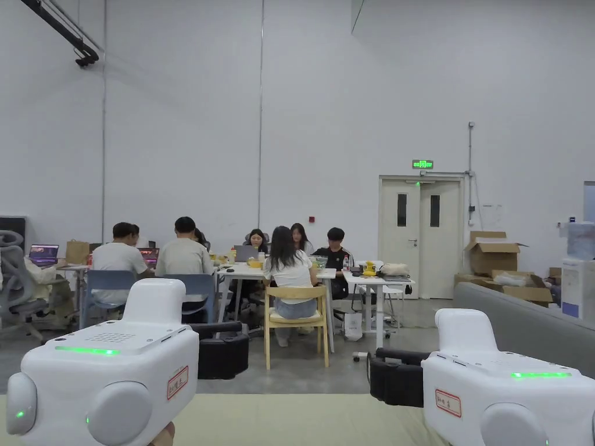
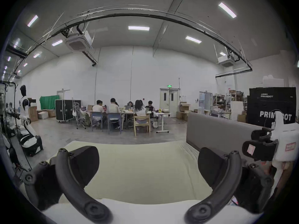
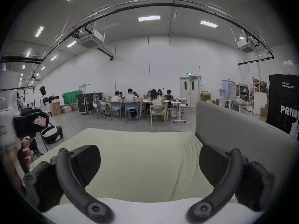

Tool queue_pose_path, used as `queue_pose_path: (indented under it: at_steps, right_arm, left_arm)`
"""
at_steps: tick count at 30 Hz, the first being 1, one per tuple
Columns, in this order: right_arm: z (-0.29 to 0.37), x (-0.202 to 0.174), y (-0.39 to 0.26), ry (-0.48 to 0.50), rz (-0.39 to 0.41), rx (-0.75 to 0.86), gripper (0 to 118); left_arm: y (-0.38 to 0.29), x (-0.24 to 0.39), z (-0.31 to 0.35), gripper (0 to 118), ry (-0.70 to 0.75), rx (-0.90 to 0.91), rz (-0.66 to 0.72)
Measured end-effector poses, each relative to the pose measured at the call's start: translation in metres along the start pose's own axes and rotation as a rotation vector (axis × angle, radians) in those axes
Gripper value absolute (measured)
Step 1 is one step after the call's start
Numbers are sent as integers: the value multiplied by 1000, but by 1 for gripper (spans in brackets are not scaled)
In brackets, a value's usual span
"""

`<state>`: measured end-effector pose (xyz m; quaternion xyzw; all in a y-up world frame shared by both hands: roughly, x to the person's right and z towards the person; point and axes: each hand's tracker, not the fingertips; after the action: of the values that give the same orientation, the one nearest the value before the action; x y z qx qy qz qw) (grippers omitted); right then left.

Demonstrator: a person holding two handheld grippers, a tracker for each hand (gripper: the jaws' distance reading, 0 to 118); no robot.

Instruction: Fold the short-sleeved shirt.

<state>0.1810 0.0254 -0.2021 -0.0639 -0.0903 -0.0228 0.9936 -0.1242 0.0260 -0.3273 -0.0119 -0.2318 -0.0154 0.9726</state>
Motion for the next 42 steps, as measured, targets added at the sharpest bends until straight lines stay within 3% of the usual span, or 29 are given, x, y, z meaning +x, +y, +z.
queue_pose_path:
  at_steps: [3,9,15,16,26,30,34,42]
  right_arm:
    - [-33,-4,-11,-8,-37,-18,118]
    - [-41,-18,-11,-151,56,-6,118]
    - [-37,-17,-9,-100,22,14,118]
    - [-37,-17,-9,-102,20,15,118]
    - [-41,-11,-6,-93,-32,17,118]
    - [-43,-16,-6,-155,7,17,118]
    - [-42,-10,-5,-116,-32,3,118]
    - [-43,-10,-5,-138,-22,2,118]
  left_arm:
    - [4,-2,-8,118,-8,-19,-10]
    - [-1,-3,-12,118,0,-36,-18]
    - [-5,-7,-11,118,3,-78,35]
    - [0,-7,-11,118,7,-26,-13]
    - [-4,-9,-12,118,17,-41,-13]
    - [-6,-9,-13,118,12,-59,-16]
    - [-9,-8,-14,118,11,-62,-19]
    - [-10,-7,-15,118,6,-74,-7]
